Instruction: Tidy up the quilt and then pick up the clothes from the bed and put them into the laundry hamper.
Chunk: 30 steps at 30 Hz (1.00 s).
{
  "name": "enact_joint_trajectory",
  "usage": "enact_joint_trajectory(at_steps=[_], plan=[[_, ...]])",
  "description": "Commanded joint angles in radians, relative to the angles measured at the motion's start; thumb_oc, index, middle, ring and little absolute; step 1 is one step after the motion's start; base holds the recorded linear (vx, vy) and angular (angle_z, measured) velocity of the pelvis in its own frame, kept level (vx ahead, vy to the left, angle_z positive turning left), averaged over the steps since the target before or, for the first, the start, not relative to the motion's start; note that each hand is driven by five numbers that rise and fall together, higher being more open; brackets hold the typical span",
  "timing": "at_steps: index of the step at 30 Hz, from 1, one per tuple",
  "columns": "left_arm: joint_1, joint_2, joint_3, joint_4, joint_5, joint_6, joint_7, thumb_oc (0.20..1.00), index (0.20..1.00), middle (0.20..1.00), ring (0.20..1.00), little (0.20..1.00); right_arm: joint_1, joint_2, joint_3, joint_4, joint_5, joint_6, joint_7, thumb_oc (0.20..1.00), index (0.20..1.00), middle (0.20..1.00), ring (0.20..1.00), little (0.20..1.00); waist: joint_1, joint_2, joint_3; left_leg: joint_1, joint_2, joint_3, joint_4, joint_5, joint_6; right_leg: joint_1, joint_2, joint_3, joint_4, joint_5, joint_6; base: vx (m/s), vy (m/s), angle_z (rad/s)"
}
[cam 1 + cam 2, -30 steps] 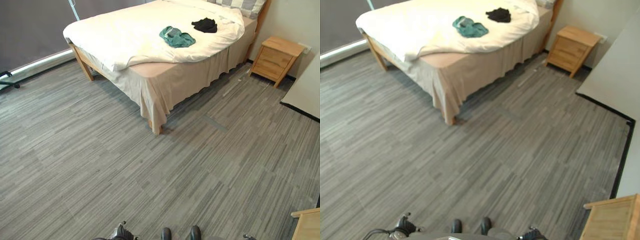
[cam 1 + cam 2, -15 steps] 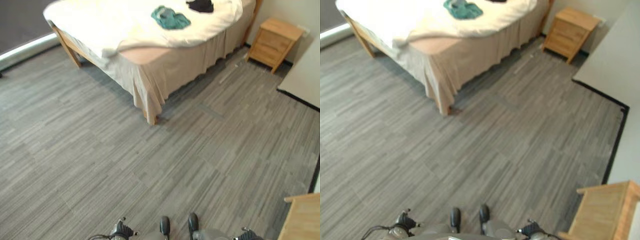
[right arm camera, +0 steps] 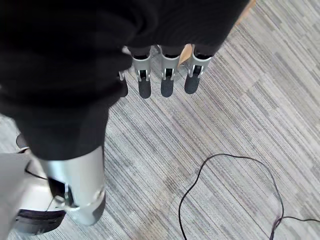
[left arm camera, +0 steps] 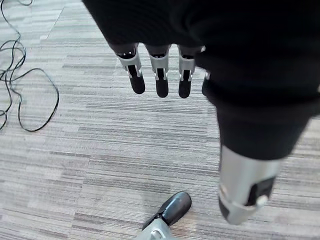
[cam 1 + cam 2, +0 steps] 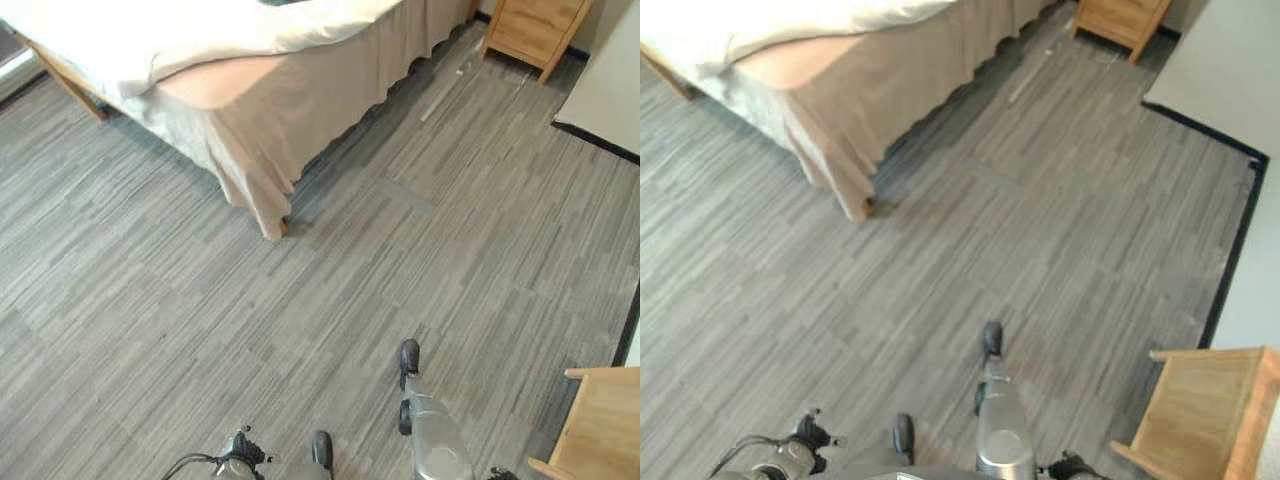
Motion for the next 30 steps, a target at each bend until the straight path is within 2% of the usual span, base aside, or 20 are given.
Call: enact_joint_trajectory(at_steps=[1, 2, 4, 5, 6, 7, 8, 11, 13, 15, 16, 17, 19, 21, 22, 25, 26, 27, 28, 30], plan=[[-0.035, -0.007, -0.04, -0.056, 0.087, -0.007, -0.007, 1.0, 1.0, 1.0, 1.0, 1.0, -0.004, -0.073, 0.071, 0.005, -0.07, 0.0, -0.008, 1.0, 1.0, 1.0, 1.0, 1.0, 0.002, 0.007, -0.01, 0.039, 0.018, 0.033, 0.341, 0.231, -0.02, 0.023, 0.027, 0.03, -0.041, 0.035, -0.028, 0.52, -0.357, 0.17], [-0.038, -0.002, -0.047, -0.08, 0.085, -0.007, -0.007, 1.0, 1.0, 1.0, 1.0, 1.0, -0.012, -0.086, 0.083, -0.004, -0.078, -0.001, -0.012, 1.0, 1.0, 1.0, 1.0, 1.0, 0.019, 0.001, 0.006, -0.016, 0.013, 0.005, 0.493, 0.306, -0.009, 0.067, 0.051, 0.026, -0.044, 0.015, -0.06, 0.2, -0.143, -0.21], [-0.045, 0.008, -0.042, -0.101, 0.068, -0.008, -0.003, 1.0, 1.0, 1.0, 1.0, 1.0, -0.031, -0.097, 0.091, -0.022, -0.077, -0.003, -0.011, 1.0, 1.0, 1.0, 1.0, 1.0, 0.034, -0.015, 0.016, -0.056, -0.001, -0.006, 0.585, 0.336, 0.009, 0.102, 0.061, 0.035, -0.049, -0.004, -0.082, 0.49, -0.28, -0.7], [-0.059, 0.014, -0.029, -0.124, 0.022, -0.007, 0.017, 1.0, 1.0, 1.0, 1.0, 1.0, -0.075, -0.113, 0.102, -0.04, -0.075, 0.0, -0.022, 1.0, 1.0, 1.0, 1.0, 1.0, 0.08, -0.058, 0.043, -0.199, -0.022, 0.001, 0.755, 0.283, 0.043, 0.178, 0.048, 0.069, -0.071, -0.035, -0.1, 0.56, -0.295, -0.7], [-0.059, 0.014, -0.029, -0.124, 0.022, -0.007, 0.017, 1.0, 1.0, 1.0, 1.0, 1.0, -0.075, -0.113, 0.102, -0.04, -0.075, 0.0, -0.022, 1.0, 1.0, 1.0, 1.0, 1.0, 0.08, -0.059, 0.043, -0.199, -0.022, 0.001, 0.755, 0.283, 0.044, 0.178, 0.048, 0.069, -0.071, -0.035, -0.1, 0.76, -0.226, -0.74], [-0.065, 0.009, -0.012, -0.118, -0.002, -0.008, 0.037, 1.0, 1.0, 1.0, 1.0, 1.0, -0.098, -0.12, 0.132, -0.039, -0.102, -0.003, -0.03, 1.0, 1.0, 1.0, 1.0, 1.0, 0.128, -0.081, 0.06, -0.302, -0.05, 0.025, 0.716, 0.197, 0.049, 0.265, 0.048, 0.096, -0.108, -0.074, -0.094, 0.76, -0.014, -0.43], [-0.056, -0.001, -0.001, -0.12, -0.013, -0.012, 0.044, 1.0, 1.0, 1.0, 1.0, 1.0, -0.102, -0.118, 0.142, -0.046, -0.108, -0.009, -0.033, 1.0, 1.0, 1.0, 1.0, 1.0, 0.166, -0.082, 0.055, -0.377, -0.083, 0.053, 0.578, 0.183, 0.041, 0.325, 0.047, 0.125, -0.137, -0.097, -0.08, 0.76, -0.014, -0.43], [-0.046, -0.011, 0.003, -0.112, -0.009, -0.013, 0.038, 1.0, 1.0, 1.0, 1.0, 1.0, -0.108, -0.119, 0.144, -0.047, -0.102, -0.013, -0.034, 1.0, 1.0, 1.0, 1.0, 1.0, 0.195, -0.079, 0.036, -0.407, -0.12, 0.115, 0.335, 0.187, 0.053, 0.398, 0.053, 0.143, -0.154, -0.128, -0.063, 0.59, 0.069, -0.31], [-0.027, -0.009, 0.015, -0.095, 0.003, -0.007, 0.03, 1.0, 1.0, 1.0, 1.0, 1.0, -0.097, -0.116, 0.146, -0.04, -0.114, -0.015, -0.033, 1.0, 1.0, 1.0, 1.0, 1.0, 0.208, -0.069, 0.012, -0.412, -0.114, 0.24, 0.116, 0.237, 0.045, 0.473, 0.087, 0.136, -0.155, -0.187, -0.057, 0.73, 0.055, -0.15], [0.013, 0.005, 0.054, -0.068, 0.012, 0.009, 0.016, 1.0, 1.0, 1.0, 1.0, 1.0, -0.089, -0.099, 0.146, -0.031, -0.123, -0.008, -0.017, 1.0, 1.0, 1.0, 1.0, 1.0, 0.245, -0.095, -0.024, -0.38, -0.115, 0.386, 0.041, 0.22, 0.069, 0.556, 0.104, 0.116, -0.072, -0.253, -0.043, 0.92, 0.029, -0.15], [0.015, 0.006, 0.054, -0.069, 0.012, 0.009, 0.015, 1.0, 1.0, 1.0, 1.0, 1.0, -0.088, -0.099, 0.146, -0.031, -0.123, -0.008, -0.017, 1.0, 1.0, 1.0, 1.0, 1.0, 0.246, -0.096, -0.023, -0.377, -0.117, 0.387, 0.038, 0.22, 0.07, 0.556, 0.102, 0.117, -0.069, -0.255, -0.042, 0.7, -0.007, -0.17], [0.029, 0.013, 0.071, -0.06, 0.003, 0.008, 0.012, 1.0, 1.0, 1.0, 1.0, 1.0, -0.084, -0.09, 0.149, -0.039, -0.122, -0.014, -0.013, 1.0, 1.0, 1.0, 1.0, 1.0, 0.263, -0.113, -0.038, -0.366, -0.13, 0.379, 0.036, 0.226, 0.108, 0.526, 0.1, 0.1, 0.041, -0.203, -0.017, 0.36, 0.016, -0.05], [0.038, 0.015, 0.088, -0.028, 0.016, 0.026, 0.014, 1.0, 1.0, 1.0, 1.0, 1.0, -0.063, -0.079, 0.132, -0.041, -0.14, -0.012, -0.013, 1.0, 1.0, 1.0, 1.0, 1.0, 0.244, -0.146, -0.034, -0.319, -0.184, 0.36, 0.059, 0.162, 0.153, 0.463, 0.037, 0.056, 0.333, -0.037, 0.122, 0.45, 0.054, 0.29], [0.037, 0.03, 0.092, -0.026, 0.022, 0.03, 0.019, 1.0, 1.0, 1.0, 1.0, 1.0, -0.056, -0.071, 0.128, -0.043, -0.146, -0.007, -0.008, 1.0, 1.0, 1.0, 1.0, 1.0, 0.23, -0.13, -0.026, -0.287, -0.166, 0.351, 0.058, 0.16, 0.172, 0.378, 0.028, 0.061, 0.467, 0.045, 0.123, 0.43, 0.02, 0.94], [0.032, 0.044, 0.104, -0.035, 0.006, 0.028, 0.024, 1.0, 1.0, 1.0, 1.0, 1.0, -0.063, -0.068, 0.12, -0.075, -0.14, -0.01, -0.009, 1.0, 1.0, 1.0, 1.0, 1.0, 0.208, -0.096, -0.01, -0.202, -0.15, 0.296, 0.027, 0.14, 0.181, 0.27, -0.017, 0.044, 0.592, 0.02, 0.094, 0.71, -0.014, 1.42], [0.026, 0.055, 0.106, -0.041, -0.005, 0.017, 0.032, 1.0, 1.0, 1.0, 1.0, 1.0, -0.064, -0.063, 0.133, -0.089, -0.149, -0.016, -0.013, 1.0, 1.0, 1.0, 1.0, 1.0, 0.188, -0.083, -0.001, -0.142, -0.142, 0.225, -0.009, 0.131, 0.163, 0.207, -0.043, 0.035, 0.478, -0.059, 0.042, 0.5, -0.147, 1.1], [0.022, 0.061, 0.105, -0.053, -0.017, 0.008, 0.035, 1.0, 1.0, 1.0, 1.0, 1.0, -0.064, -0.059, 0.144, -0.097, -0.151, -0.014, -0.009, 1.0, 1.0, 1.0, 1.0, 1.0, 0.177, -0.085, 0.003, -0.106, -0.14, 0.178, -0.022, 0.121, 0.142, 0.188, -0.044, 0.076, 0.323, -0.095, 0.027, 0.43, -0.271, 1.14], [0.015, 0.064, 0.101, -0.056, -0.019, 0.004, 0.036, 1.0, 1.0, 1.0, 1.0, 1.0, -0.064, -0.056, 0.144, -0.096, -0.152, -0.012, -0.006, 1.0, 1.0, 1.0, 1.0, 1.0, 0.17, -0.092, 0.001, -0.092, -0.139, 0.153, -0.03, 0.114, 0.128, 0.192, -0.045, 0.101, 0.18, -0.087, 0.029, 0.75, -0.529, 1.54], [0.0, 0.068, 0.098, -0.062, -0.028, -0.008, 0.042, 1.0, 1.0, 1.0, 1.0, 1.0, -0.065, -0.053, 0.14, -0.094, -0.151, -0.009, -0.002, 1.0, 1.0, 1.0, 1.0, 1.0, 0.148, -0.101, 0.001, -0.054, -0.135, 0.084, -0.05, 0.09, 0.102, 0.178, -0.044, 0.225, -0.026, -0.043, 0.049, 0.46, -0.371, 1.39], [-0.011, 0.069, 0.097, -0.065, -0.033, -0.011, 0.044, 1.0, 1.0, 1.0, 1.0, 1.0, -0.064, -0.052, 0.14, -0.09, -0.154, -0.004, 0.001, 1.0, 1.0, 1.0, 1.0, 1.0, 0.138, -0.103, 0.0, -0.043, -0.13, 0.054, -0.048, 0.08, 0.095, 0.156, -0.037, 0.299, -0.066, -0.017, 0.059, 0.41, -0.321, 1.24]])
